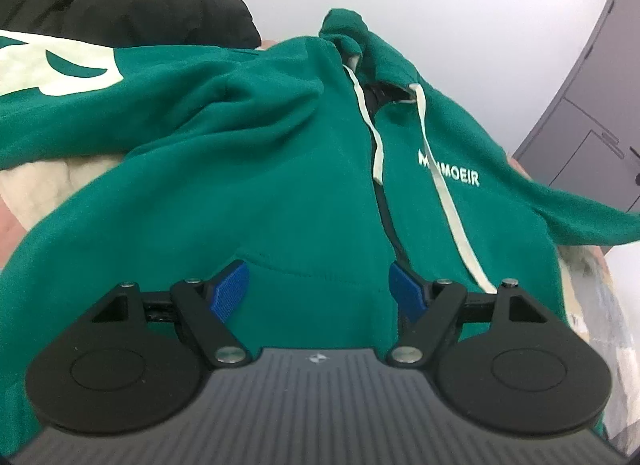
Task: Fold large clothes
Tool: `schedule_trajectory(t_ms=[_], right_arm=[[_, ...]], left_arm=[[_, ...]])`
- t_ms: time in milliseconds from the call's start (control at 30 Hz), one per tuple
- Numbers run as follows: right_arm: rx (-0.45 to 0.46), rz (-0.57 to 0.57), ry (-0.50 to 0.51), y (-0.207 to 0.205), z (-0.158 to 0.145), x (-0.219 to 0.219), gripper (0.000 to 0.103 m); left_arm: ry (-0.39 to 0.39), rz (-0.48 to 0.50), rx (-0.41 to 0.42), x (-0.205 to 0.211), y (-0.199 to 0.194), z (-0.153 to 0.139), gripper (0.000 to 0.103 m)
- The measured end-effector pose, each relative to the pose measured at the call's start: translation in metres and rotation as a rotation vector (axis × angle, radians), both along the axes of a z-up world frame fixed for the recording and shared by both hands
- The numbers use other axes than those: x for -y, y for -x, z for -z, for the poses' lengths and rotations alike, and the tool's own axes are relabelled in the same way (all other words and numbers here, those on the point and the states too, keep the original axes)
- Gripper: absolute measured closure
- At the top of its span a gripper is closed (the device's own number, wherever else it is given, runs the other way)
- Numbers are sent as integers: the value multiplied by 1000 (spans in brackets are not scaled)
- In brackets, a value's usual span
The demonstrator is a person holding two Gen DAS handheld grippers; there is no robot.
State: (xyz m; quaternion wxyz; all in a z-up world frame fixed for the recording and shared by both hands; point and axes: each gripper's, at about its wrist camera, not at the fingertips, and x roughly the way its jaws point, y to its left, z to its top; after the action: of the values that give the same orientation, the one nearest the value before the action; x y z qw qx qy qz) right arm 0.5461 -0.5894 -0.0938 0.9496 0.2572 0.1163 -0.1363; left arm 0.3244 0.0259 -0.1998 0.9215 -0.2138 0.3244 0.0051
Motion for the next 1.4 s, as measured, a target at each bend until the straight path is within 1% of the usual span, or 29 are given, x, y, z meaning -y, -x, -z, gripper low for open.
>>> schedule_trajectory(t_ms=[100,233,333,400,467,567,667,800,867,900,967,1067,1133,1200,1267,1300,1333,1367,1400], right_arm=[[64,-105,174,15,-60,-57,91],[148,-249,362,45,-122,-148,91],[196,-360,522,79,-150,-227,91],[221,-449,622,99,-155,-281,91],[234,-536,703,115,-151,-329,91],[241,-685,809,155,-142,-405,91],[235,-826,886,191,-114,-467,90],[183,-991,995,234,-64,-534,90],[140,-1070,1049,240,-30,-553,89],[117,-1100,1068,253,-19,-564,89],[66,-1153,1089,256,7,-575,89],[-23,-1199,1113,262,44,-582,88],[-56,-1223,1123,265,61,-589,88],[-84,-1227,1091,267,70,-580,86],[-119,-1222,1057,264,72,-574,75],[-123,-1216,1045,267,76,-563,57],[-122,-1211,1024,268,74,-558,39],[-128,-1211,998,267,74,-552,33],[-139,-1219,968,267,73,-547,30]], left_arm=[[-3,-16,16,-7,6,-9,22],[13,-14,40,-18,20,-21,22],[20,-22,81,-27,34,-29,22],[42,-27,101,-37,42,-35,22],[62,-43,125,-46,48,-40,22],[97,-51,144,-59,57,-45,22],[118,-66,164,-70,64,-48,22],[175,-91,180,-87,69,-50,22],[191,-103,193,-93,71,-51,22],[199,-113,197,-97,72,-51,22],[219,-130,196,-105,74,-50,22],[243,-142,198,-113,74,-48,22],[249,-148,196,-115,74,-48,22],[248,-145,194,-116,73,-47,22],[238,-137,192,-114,72,-46,22],[232,-132,191,-112,71,-46,22],[228,-128,191,-110,70,-46,22],[222,-121,193,-109,70,-46,22],[216,-116,194,-107,70,-47,22]])
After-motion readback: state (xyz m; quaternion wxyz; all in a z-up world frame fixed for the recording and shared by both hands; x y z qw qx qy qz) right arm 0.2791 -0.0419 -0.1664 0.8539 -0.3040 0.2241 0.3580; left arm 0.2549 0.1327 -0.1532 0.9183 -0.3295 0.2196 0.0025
